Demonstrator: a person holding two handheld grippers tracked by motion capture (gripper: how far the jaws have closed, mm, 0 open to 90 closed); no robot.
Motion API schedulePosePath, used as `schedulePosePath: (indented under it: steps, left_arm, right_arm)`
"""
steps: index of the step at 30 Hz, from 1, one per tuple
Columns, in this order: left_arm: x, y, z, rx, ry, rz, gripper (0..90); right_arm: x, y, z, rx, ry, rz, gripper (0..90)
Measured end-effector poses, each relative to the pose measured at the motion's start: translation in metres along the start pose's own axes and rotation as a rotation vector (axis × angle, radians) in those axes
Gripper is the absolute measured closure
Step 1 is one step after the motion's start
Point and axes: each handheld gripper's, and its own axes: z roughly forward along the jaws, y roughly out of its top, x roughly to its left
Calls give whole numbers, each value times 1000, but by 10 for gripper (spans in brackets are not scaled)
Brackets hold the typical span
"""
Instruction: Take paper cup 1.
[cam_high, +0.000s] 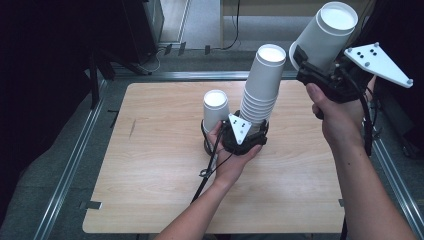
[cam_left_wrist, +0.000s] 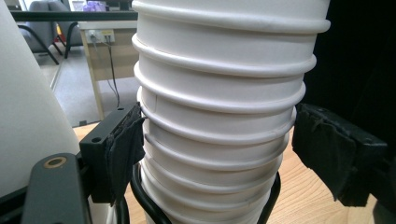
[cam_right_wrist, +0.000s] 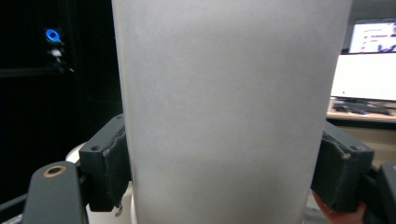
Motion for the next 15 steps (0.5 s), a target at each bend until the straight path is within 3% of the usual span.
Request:
schedulePosePath:
  steps: [7,15]
  left_arm:
    - [1,2,-2,-2,-6,-11,198]
    - [1,3,-14,-3,-66,-6,159]
  right_arm:
    - [-8,-19,-8,12,-46,-43,190]
    - [-12,-46,-18,26,-82,-103,189]
